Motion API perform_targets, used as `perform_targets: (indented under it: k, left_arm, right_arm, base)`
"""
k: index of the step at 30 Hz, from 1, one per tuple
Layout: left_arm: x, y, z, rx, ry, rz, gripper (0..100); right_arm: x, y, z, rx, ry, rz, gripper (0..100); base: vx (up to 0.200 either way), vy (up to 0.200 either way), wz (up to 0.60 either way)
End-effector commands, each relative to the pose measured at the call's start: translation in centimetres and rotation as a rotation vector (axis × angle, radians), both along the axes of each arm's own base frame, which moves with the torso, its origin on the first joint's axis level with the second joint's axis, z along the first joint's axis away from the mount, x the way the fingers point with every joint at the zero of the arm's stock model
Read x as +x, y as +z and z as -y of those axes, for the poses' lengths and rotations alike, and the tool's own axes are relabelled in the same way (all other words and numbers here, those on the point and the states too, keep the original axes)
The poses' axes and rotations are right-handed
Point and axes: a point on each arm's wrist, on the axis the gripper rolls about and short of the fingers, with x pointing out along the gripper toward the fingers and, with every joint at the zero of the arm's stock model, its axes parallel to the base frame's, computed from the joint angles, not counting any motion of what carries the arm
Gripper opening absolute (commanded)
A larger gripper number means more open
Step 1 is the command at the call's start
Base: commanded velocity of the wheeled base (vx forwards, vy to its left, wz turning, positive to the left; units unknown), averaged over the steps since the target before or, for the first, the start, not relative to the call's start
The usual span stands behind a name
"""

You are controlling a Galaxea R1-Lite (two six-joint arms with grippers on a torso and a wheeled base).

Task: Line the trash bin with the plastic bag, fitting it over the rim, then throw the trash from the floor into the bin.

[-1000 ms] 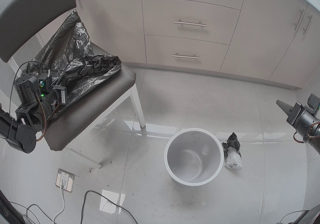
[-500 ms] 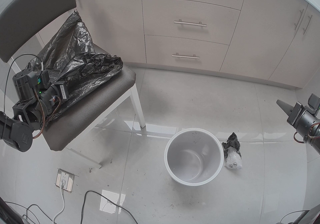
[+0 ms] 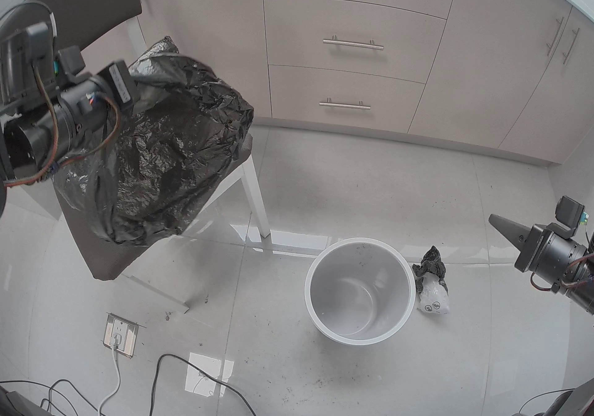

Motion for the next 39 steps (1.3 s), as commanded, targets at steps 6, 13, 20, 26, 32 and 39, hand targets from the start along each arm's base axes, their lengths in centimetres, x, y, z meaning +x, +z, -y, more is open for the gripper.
perform_targets:
  k: [6, 13, 20, 26, 32, 39]
  left_arm:
    - [-4.2, 5.4, 5.1, -0.100, -0.146, 0.128, 0]
    - [-5.1, 5.7, 7.3, -0.120, -0.234, 0.128, 0]
    - [-6.8, 5.8, 9.3, -0.164, -0.342, 0.114, 0]
    - [-7.2, 5.6, 10.2, -0.174, -0.374, 0.103, 0]
    - [-7.4, 5.6, 10.1, -0.198, -0.380, 0.095, 0]
    - [-7.5, 5.6, 9.9, -0.214, -0.381, 0.089, 0]
  right_arm:
    - [-2.9, 0.3, -0.7, 0.013, 0.241, 0.043, 0]
    - [-3.3, -0.3, -1.0, 0.008, 0.340, 0.001, 0]
    - [-3.2, -0.9, -1.6, 0.007, 0.375, -0.037, 100]
    - [-0.9, -0.7, -3.9, -0.014, 0.458, -0.049, 100]
    - [2.5, -0.2, -7.5, -0.064, 0.521, -0.036, 100]
    - [5.8, -1.5, -12.6, -0.127, 0.497, -0.053, 100]
  base:
    - [0.000, 0.000, 0.00]
    - [0.000, 0.000, 0.00]
    - [0.000, 0.000, 0.00]
    - [0.000, 0.000, 0.00]
    - [0.000, 0.000, 0.00]
    - [0.000, 0.000, 0.00]
